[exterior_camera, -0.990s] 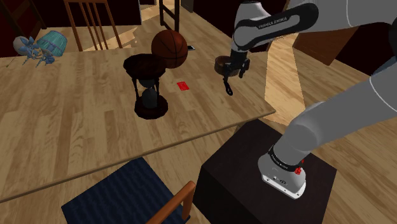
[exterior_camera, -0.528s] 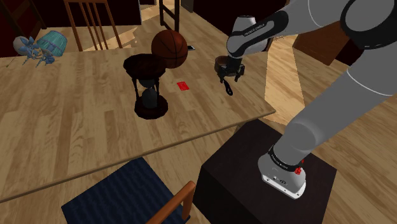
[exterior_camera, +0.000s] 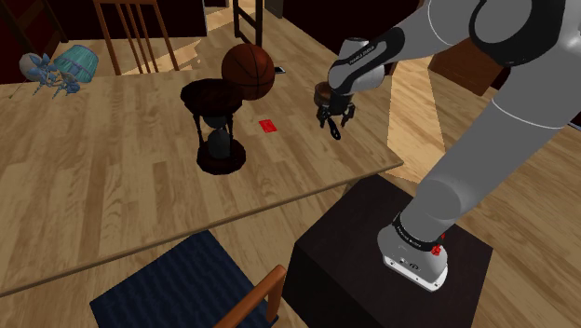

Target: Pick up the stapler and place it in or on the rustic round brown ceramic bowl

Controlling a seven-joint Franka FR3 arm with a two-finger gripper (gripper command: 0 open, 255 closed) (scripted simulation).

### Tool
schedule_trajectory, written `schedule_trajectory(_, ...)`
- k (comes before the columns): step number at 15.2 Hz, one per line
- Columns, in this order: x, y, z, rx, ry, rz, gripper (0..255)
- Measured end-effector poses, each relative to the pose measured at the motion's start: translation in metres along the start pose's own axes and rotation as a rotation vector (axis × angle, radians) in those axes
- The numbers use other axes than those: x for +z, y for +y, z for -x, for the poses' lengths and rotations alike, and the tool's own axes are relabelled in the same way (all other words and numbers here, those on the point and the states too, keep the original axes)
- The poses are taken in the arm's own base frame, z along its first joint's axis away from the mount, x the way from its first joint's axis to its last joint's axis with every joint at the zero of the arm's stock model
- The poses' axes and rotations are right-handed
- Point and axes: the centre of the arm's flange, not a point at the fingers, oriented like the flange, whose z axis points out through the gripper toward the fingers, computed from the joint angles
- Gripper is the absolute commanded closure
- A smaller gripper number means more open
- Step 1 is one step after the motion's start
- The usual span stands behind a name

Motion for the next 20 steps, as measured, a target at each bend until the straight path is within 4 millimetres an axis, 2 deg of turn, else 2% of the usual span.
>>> schedule_trajectory(7, 0.0081, -0.0001, 0.0005, 0.000, 0.001, 0.000, 0)
schedule_trajectory(8, 0.0082, -0.0001, 0.0005, 0.000, 0.001, 0.000, 255)
schedule_trajectory(18, 0.0082, 0.0000, 0.0005, 0.000, 0.001, 0.000, 255)
schedule_trajectory(20, 0.0016, -0.0001, 0.0006, 0.000, 0.001, 0.000, 255)
